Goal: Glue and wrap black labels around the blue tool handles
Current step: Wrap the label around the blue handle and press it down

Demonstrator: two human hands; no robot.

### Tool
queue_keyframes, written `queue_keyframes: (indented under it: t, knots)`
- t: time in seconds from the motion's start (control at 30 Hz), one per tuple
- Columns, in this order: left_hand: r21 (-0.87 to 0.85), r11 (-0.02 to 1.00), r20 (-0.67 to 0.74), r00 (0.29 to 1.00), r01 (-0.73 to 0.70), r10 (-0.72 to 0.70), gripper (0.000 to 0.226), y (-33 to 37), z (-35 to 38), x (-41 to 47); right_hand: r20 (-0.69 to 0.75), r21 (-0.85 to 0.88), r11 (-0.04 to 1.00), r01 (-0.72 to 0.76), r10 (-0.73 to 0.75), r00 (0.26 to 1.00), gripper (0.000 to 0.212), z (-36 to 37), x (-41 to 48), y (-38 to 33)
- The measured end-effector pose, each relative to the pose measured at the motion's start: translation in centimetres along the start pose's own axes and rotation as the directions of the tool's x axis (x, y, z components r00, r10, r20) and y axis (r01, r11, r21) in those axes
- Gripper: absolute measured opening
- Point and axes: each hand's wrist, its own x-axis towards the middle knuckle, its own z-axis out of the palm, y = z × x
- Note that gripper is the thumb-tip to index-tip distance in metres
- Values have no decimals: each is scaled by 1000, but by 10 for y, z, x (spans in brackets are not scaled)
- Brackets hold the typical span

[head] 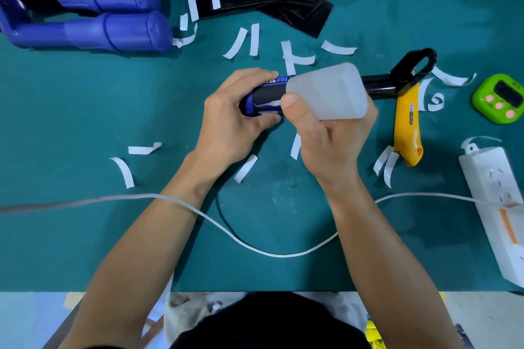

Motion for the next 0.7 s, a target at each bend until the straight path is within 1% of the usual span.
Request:
queue_keyframes:
  t: [0.07, 0.17, 0.33, 0.43, 0.53, 0.7]
  knots:
    - [-3, 1000, 3, 1000, 3, -3, 56, 0, 0, 0, -12, -7, 1000, -14, 14, 1000, 17, 0, 0, 0]
    - [-1, 1000, 6, 1000, 6, -6, 57, 0, 0, 1, -10, -16, 1000, -25, 25, 1000, 16, 0, 0, 0]
    - [-5, 1000, 4, 1000, 3, -3, 58, 0, 0, 0, -8, -36, 999, -36, 35, 999, 24, -1, 1, 1]
    - [-18, 1000, 2, 1000, 7, -7, 60, 0, 0, 0, -16, -42, 998, -46, 45, 999, 21, -2, 2, -1]
    - [-25, 1000, -2, 1000, 1, -1, 61, -1, 0, 0, -13, -28, 999, -46, 45, 999, 13, -3, 4, -3]
    - [-19, 1000, -1, 1000, -9, 9, 61, -1, 0, 0, -39, -24, 996, -81, 80, 996, 19, -3, 4, -3]
